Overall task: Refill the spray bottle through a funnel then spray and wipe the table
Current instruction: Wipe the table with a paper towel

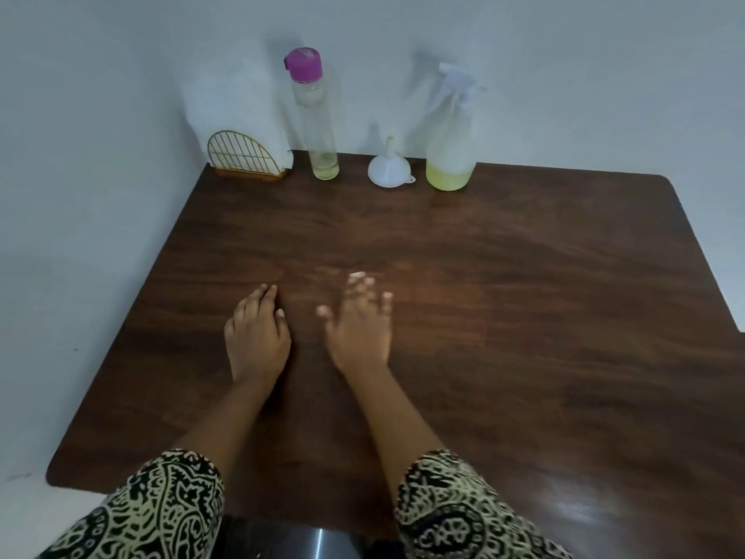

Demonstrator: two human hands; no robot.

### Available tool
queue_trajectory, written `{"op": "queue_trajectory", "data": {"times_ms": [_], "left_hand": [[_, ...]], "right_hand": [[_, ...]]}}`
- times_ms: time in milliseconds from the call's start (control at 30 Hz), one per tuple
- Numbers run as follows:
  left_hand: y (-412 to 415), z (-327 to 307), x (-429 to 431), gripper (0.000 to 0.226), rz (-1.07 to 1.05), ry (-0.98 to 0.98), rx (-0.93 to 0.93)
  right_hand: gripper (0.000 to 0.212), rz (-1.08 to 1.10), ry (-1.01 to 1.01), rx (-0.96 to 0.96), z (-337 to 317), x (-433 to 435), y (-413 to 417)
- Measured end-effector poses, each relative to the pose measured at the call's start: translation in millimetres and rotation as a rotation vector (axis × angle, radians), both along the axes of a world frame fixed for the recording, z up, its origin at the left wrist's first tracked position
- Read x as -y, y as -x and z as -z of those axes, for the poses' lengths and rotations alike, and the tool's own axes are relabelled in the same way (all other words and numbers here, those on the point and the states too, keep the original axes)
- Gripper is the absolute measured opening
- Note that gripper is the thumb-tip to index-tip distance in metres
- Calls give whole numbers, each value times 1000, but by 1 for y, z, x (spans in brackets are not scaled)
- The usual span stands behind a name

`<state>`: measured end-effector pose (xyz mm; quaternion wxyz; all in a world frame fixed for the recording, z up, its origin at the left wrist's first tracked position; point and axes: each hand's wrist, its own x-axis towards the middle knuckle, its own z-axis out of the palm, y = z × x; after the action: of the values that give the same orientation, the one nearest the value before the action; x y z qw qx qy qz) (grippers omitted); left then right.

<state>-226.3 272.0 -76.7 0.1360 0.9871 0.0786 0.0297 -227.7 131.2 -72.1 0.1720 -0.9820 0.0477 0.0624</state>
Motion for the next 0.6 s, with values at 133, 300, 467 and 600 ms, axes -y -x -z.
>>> {"op": "queue_trajectory", "data": {"times_ms": [133, 300, 467, 600], "left_hand": [[-6, 3, -6, 46, -49, 33, -16], [-7, 4, -4, 45, -60, 16, -5], [-8, 7, -6, 46, -61, 15, -20], [-8, 7, -8, 45, -58, 35, -20]], "right_hand": [[73, -158, 6, -5, 0, -28, -17], [75, 362, 94, -31, 8, 63, -59], [76, 151, 26, -6, 3, -5, -81], [70, -212, 4, -27, 0, -50, -42]]}}
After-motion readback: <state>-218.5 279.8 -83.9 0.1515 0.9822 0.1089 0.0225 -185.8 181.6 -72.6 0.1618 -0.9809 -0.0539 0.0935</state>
